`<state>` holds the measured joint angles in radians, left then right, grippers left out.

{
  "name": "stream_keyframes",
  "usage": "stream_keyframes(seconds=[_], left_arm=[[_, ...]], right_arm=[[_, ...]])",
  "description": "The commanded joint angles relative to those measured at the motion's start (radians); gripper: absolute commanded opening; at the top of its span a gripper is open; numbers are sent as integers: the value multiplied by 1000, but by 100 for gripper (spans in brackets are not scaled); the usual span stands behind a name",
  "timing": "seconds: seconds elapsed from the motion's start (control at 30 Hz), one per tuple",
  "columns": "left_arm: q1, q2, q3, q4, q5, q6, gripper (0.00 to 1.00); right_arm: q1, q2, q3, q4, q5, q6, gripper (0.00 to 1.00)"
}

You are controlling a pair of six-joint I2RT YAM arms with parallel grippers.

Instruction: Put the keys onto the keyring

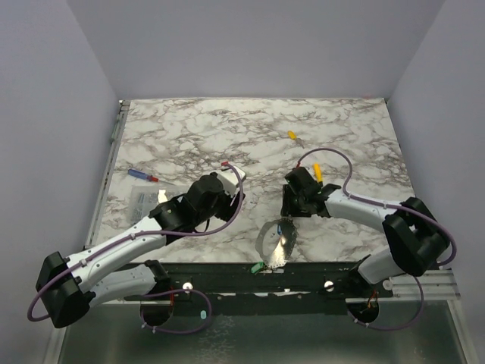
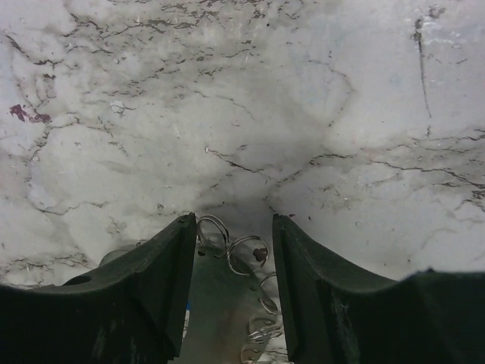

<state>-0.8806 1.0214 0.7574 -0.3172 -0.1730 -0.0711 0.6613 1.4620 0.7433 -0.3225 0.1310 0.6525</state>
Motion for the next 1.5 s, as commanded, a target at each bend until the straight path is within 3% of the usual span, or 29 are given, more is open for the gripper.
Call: stream_keyframes(seconds=[0.0, 0.17, 0.67, 0.9, 1.1, 1.27, 1.47], left_arm=[[3, -47, -21, 37, -24, -16, 66], [8, -35, -18, 38, -17, -15, 66], [43, -27, -18, 45, 32, -16, 66], [50, -26, -20, 47, 44, -17, 66], [54, -26, -21, 47, 40, -16, 66], [58, -32, -21, 49, 37, -15, 66], [59, -63, -26, 58, 64, -7, 66]], right_arm=[[2, 49, 46, 34, -49, -71, 50], [3, 93, 77, 20, -73, -102, 42], [2, 84, 86, -102, -125, -148, 37], [1, 101, 76, -78, -123, -150, 23], [1, 90, 86, -95, -108, -158, 1], [1, 44, 92, -88, -94, -172, 1], [2, -127, 23, 72, -187, -243, 1]])
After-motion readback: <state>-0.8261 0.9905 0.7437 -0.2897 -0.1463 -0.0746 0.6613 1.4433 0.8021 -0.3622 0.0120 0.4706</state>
